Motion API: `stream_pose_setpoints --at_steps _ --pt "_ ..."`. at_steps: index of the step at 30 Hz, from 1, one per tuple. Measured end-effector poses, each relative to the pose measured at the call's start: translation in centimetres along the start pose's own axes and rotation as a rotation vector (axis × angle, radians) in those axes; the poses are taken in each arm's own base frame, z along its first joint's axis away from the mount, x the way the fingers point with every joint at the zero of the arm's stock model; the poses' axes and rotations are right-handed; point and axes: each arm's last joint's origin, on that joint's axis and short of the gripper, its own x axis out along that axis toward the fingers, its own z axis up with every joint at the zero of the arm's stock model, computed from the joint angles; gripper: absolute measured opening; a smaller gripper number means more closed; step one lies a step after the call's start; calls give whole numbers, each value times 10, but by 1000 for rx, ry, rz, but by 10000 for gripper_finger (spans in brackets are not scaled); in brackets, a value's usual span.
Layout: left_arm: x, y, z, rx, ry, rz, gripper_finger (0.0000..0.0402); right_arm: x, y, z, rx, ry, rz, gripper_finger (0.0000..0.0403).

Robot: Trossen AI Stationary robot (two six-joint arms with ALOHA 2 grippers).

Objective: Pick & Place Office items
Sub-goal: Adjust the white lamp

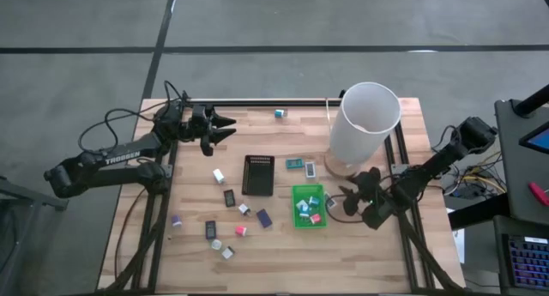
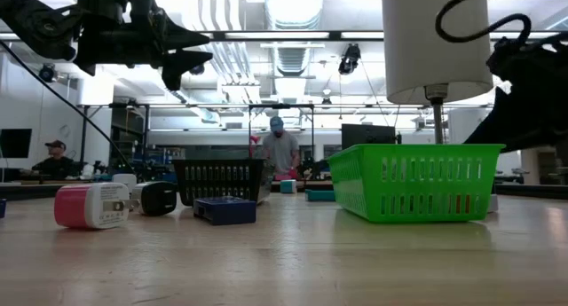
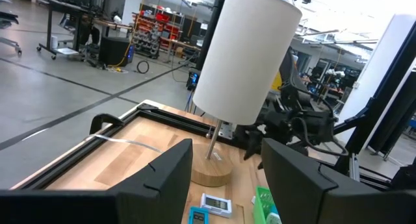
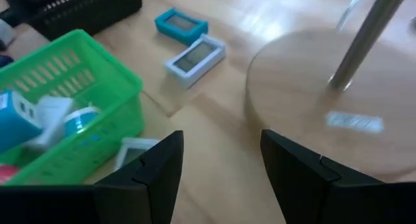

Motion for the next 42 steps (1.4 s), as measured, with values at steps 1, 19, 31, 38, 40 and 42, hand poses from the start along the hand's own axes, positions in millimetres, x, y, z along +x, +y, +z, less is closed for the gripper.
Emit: stream_pose_setpoints --at_steps 1,19,31,38,40,42 --pt "0 0 0 0 0 0 191 0 1 0 24 13 2 203" --pt "0 0 0 0 0 0 190 44 17 -54 198 -85 -237 203" --pt "0 0 0 0 0 1 190 51 22 -49 264 -96 -424 184" --pt "0 0 0 0 0 1 190 56 18 -47 265 -105 -461 180" --pt "0 0 0 0 0 1 190 57 15 -46 271 -108 -491 180" --pt "0 0 0 0 0 1 190 57 11 -44 271 -108 -525 180"
